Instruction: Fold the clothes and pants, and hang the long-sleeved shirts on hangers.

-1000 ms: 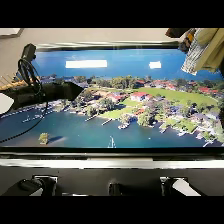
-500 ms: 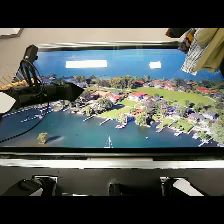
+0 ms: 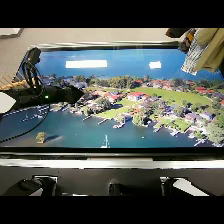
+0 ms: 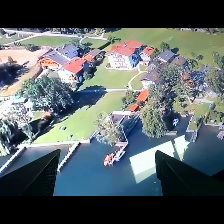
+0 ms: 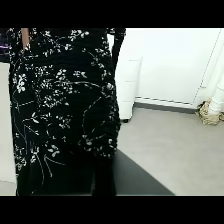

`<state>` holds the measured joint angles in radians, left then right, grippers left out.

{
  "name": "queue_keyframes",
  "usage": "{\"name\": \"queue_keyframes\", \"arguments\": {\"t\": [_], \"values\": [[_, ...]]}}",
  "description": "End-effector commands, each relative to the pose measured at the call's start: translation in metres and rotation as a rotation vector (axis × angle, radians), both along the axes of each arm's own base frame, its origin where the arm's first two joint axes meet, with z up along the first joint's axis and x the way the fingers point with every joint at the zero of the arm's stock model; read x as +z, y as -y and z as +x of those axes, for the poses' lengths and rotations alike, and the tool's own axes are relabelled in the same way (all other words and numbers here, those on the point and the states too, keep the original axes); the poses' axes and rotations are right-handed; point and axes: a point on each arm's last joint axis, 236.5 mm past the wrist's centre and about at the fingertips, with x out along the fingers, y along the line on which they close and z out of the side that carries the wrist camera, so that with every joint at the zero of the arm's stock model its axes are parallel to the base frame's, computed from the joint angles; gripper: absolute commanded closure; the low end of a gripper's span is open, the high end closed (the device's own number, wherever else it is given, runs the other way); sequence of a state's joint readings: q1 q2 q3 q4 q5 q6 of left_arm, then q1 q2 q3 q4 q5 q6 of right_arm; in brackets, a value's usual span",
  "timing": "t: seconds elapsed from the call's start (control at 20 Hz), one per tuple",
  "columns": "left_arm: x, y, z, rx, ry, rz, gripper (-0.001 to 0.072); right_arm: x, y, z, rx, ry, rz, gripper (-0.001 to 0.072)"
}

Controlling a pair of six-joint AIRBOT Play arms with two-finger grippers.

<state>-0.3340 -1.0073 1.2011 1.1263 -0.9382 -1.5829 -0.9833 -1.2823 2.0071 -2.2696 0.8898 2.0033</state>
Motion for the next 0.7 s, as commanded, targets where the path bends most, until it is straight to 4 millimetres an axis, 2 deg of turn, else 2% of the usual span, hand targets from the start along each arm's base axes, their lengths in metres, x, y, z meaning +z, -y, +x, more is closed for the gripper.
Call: {"name": "queue_keyframes", "arguments": {"t": [0.0, 0.15, 0.3, 0.45, 0.5, 0.55, 0.6, 0.65], "values": [[-0.001, 0.000, -0.001, 0.004, -0.008, -0.004, 0.0039, 0.002, 0.003, 0.003, 0.007, -0.003, -0.016, 0.0678], [-0.001, 0.000, -0.001, 0.019, -0.022, -0.017, 0.0040, 0.007, 0.002, 0.006, 0.018, -0.002, -0.036, 0.0663], [-0.001, 0.000, -0.001, 0.018, -0.022, -0.018, 0.0041, 0.009, 0.002, 0.007, 0.023, -0.001, -0.045, 0.0508], [-0.001, 0.000, -0.001, 0.019, -0.022, -0.018, 0.0041, 0.009, 0.002, 0.007, 0.022, -0.001, -0.044, 0.0494], [-0.001, 0.000, -0.001, 0.019, -0.022, -0.018, 0.0042, 0.010, 0.001, 0.006, 0.022, 0.001, -0.045, 0.0453], [-0.001, 0.000, -0.001, 0.018, -0.022, -0.017, 0.0041, 0.012, -0.001, 0.004, 0.021, 0.004, -0.048, 0.0325], [-0.001, 0.000, -0.001, 0.019, -0.022, -0.018, 0.0041, 0.015, -0.004, 0.003, 0.021, 0.007, -0.054, 0.0252], [-0.001, 0.000, -0.001, 0.019, -0.022, -0.018, 0.0041, 0.019, -0.008, 0.000, 0.021, 0.013, -0.062, 0.0218]]}}
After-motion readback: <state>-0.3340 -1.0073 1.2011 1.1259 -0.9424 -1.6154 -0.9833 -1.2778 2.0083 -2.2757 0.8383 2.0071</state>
